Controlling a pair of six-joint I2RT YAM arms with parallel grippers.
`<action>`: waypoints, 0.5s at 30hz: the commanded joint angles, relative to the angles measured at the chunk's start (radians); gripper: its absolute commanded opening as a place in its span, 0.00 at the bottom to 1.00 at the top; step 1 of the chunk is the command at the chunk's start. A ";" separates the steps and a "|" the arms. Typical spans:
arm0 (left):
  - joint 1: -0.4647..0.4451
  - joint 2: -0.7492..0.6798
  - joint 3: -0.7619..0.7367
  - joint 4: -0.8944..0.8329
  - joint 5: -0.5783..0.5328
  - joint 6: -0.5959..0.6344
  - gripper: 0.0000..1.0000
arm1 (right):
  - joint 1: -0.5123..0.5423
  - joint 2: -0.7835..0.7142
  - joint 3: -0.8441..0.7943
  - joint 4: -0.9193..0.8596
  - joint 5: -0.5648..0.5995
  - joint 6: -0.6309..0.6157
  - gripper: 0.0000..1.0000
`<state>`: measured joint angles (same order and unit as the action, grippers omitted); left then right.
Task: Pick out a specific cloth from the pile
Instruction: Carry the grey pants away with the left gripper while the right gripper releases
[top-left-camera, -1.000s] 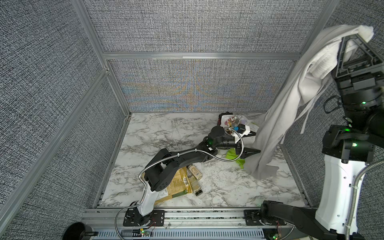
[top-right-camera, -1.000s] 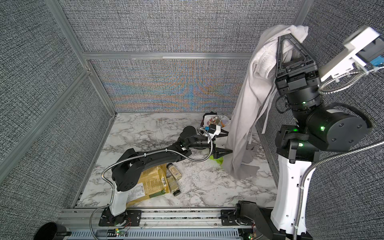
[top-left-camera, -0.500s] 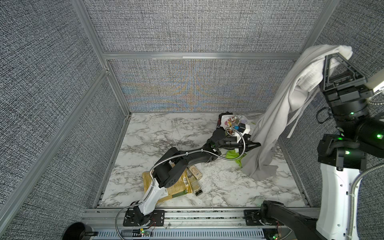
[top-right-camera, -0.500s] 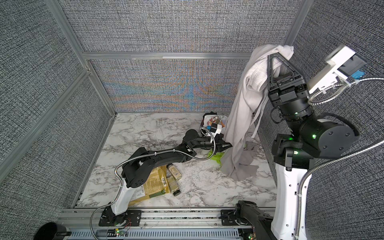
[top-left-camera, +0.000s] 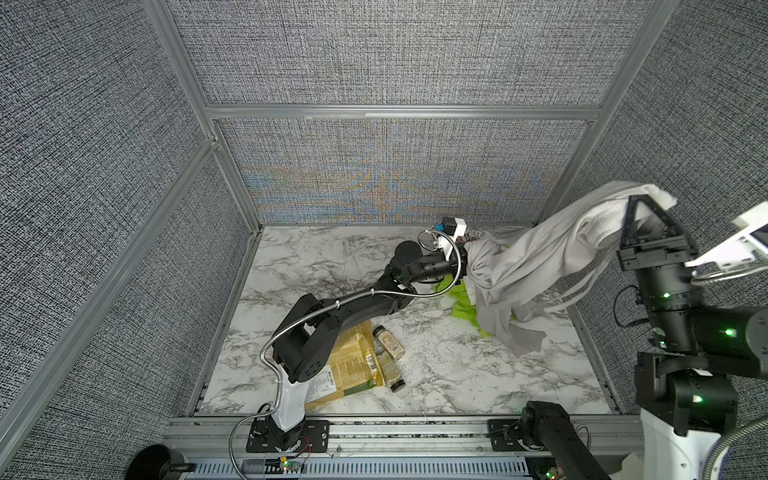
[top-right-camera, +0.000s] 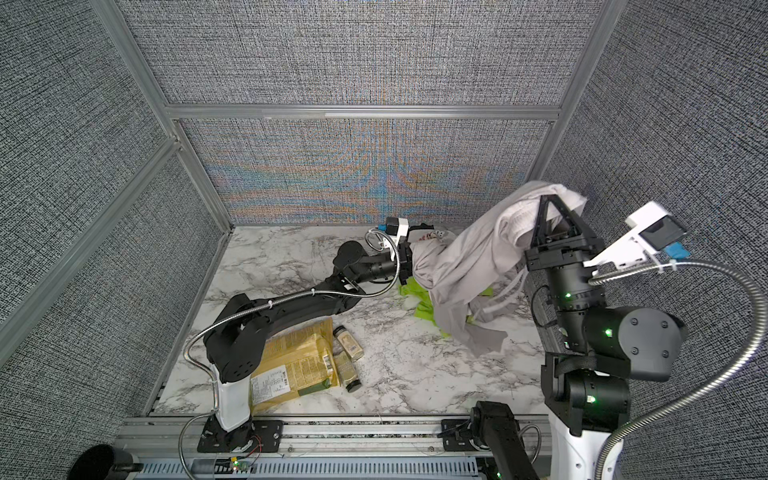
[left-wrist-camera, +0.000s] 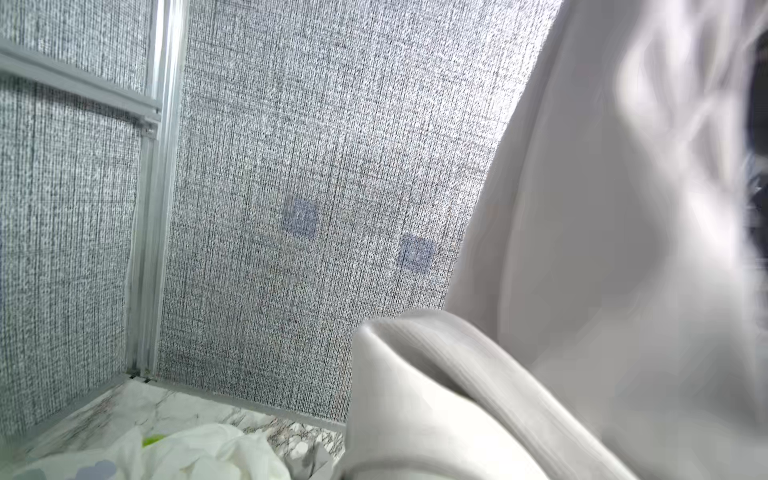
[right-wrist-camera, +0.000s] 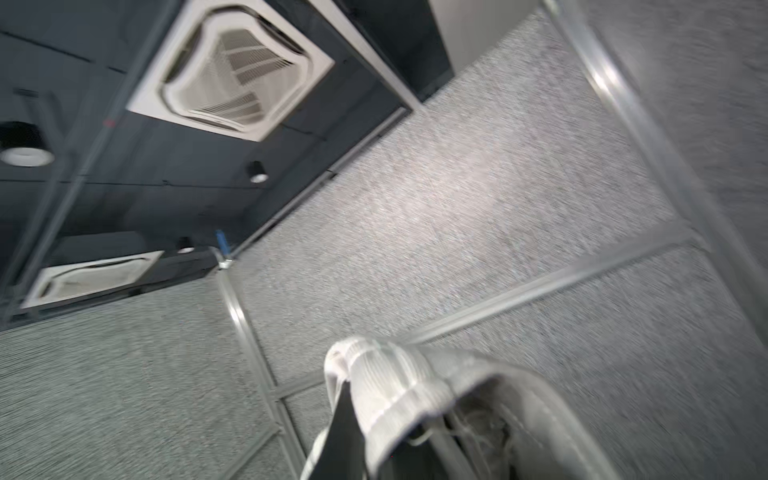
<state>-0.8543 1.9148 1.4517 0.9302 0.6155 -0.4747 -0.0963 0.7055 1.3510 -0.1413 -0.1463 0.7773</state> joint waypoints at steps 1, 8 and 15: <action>0.014 -0.068 0.012 -0.083 -0.029 0.036 0.00 | 0.002 -0.091 -0.151 -0.191 0.176 -0.052 0.00; 0.036 -0.202 0.059 -0.353 -0.123 0.171 0.00 | 0.002 -0.171 -0.450 -0.187 0.091 -0.035 0.36; 0.062 -0.283 0.124 -0.499 -0.145 0.208 0.00 | 0.002 -0.153 -0.530 -0.221 0.064 -0.078 0.92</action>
<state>-0.8021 1.6615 1.5497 0.4900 0.4931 -0.3069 -0.0963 0.5499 0.8299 -0.3679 -0.0799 0.7345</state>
